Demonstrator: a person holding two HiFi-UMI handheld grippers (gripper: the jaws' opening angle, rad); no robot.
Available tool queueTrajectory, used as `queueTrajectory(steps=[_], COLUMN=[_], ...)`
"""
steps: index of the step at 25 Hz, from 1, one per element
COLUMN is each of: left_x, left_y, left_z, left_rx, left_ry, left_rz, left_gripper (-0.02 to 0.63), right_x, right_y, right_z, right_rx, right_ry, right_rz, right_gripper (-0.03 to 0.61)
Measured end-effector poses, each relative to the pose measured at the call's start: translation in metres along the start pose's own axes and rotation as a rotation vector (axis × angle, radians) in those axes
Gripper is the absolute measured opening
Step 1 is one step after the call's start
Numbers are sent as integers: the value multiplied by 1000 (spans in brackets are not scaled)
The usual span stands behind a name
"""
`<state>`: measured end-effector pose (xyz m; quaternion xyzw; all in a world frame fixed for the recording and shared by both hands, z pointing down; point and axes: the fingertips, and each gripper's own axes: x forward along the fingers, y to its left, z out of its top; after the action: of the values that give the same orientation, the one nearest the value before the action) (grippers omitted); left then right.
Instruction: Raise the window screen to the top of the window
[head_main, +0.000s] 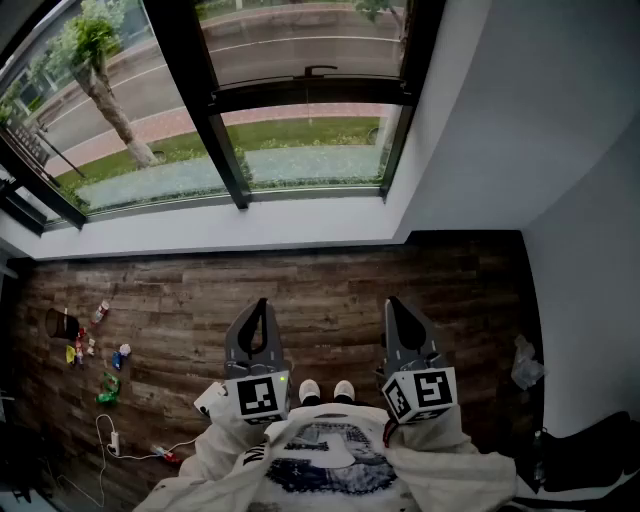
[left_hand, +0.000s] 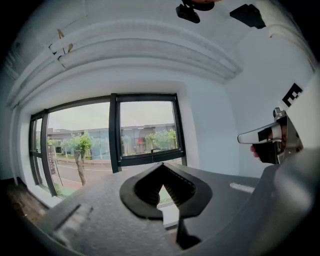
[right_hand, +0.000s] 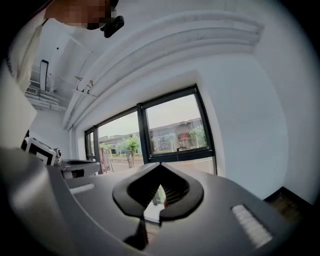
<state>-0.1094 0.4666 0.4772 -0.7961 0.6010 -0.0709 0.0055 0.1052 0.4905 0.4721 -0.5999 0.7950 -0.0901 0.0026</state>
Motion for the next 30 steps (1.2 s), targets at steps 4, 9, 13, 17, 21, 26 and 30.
queueTrajectory(steps=[4,9,13,17,21,26,30], left_x=[9,27,43,66,98,167,246], left_y=[-3,-17,-37,-48,-46,-17,28], left_z=[3,7,11,10,11,-2,-17], left_rx=[3,10,28,50,87,90,112], left_ry=[-8,-20,-34,-27,-33,-42,-20], left_rz=[-1,-4,-2,-19,-41,-49,-61], left_gripper=[5,5,5,5,5,5,5], right_x=[4,6,5,20,52,131,225], right_y=[-6,-27,-55,-73,-80,-85,-86], right_z=[2,5,8,10,8,-6,-8], right_rx=[4,24,35,49,5,0,-14], right_ry=[-9,-31,-66,-79,-79,-49,-24], right_rz=[8,2,-14,-23,-23,-22,-25], right_gripper=[3,3,3,3,3,3,3])
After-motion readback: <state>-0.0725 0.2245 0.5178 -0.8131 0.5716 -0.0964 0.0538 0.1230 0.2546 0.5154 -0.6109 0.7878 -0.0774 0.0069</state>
